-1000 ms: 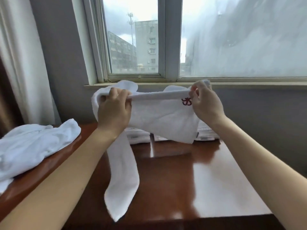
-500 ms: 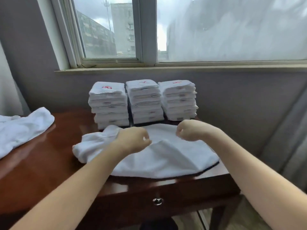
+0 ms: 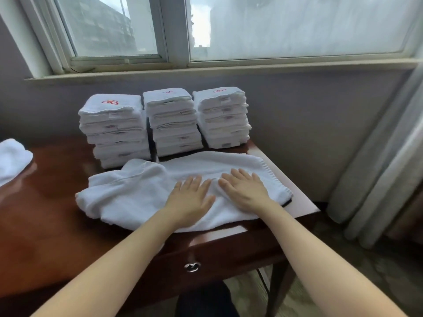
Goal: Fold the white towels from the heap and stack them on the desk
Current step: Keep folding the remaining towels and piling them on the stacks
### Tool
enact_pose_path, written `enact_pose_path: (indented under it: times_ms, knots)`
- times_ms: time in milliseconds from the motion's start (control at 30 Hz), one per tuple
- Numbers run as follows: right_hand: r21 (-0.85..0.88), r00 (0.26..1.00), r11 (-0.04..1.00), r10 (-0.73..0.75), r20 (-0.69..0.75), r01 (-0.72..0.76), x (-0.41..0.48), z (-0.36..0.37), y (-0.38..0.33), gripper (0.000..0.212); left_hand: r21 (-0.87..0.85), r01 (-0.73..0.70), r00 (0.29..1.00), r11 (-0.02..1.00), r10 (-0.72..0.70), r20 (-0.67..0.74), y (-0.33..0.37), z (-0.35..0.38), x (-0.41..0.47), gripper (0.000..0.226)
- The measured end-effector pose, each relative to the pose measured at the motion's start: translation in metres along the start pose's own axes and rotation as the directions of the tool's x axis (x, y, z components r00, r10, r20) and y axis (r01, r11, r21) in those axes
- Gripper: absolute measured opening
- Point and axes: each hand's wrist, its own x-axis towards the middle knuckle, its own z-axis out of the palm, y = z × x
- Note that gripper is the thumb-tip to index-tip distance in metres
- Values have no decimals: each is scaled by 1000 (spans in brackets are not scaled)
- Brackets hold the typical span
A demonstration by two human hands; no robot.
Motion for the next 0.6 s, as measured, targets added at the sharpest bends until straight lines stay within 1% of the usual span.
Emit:
enact_pose_path:
  times_ms: [100,267,333,400,433,500,567,600]
  knots:
    - [-3,999,1000,28,-15,-28,-6,-11,28,60,-13,-29,999,999,29,-22,27,4,15,63]
    - [10,999,999,33,-31,-33,-14,-28,65,58,-105,-38,995,994,27,-98,70,4,28,61]
    - [26,999,999,29,-29,-29,-16,-33,68,56,-205,-60,992,977,36,-120,75,-1,25,58]
    - [82,999,996,35,-38,-32,-15,-38,64,55,-371,-79,985,925,16,-169,65,-11,17,48]
    - [124,997,992,43,-61,-35,-14,-40,59,55,-421,-101,974,902,4,-225,56,-16,11,41]
    - [172,987,985,24,-159,4,-8,-43,39,55,-414,-154,922,897,-20,-386,33,-30,-5,28]
    - [184,961,973,-86,-265,137,-1,-42,8,54,-408,-168,842,897,-84,-532,5,-42,-23,22]
    - [194,945,956,-159,-286,220,2,-40,-12,54,-418,-155,803,895,-132,-581,-10,-47,-32,21]
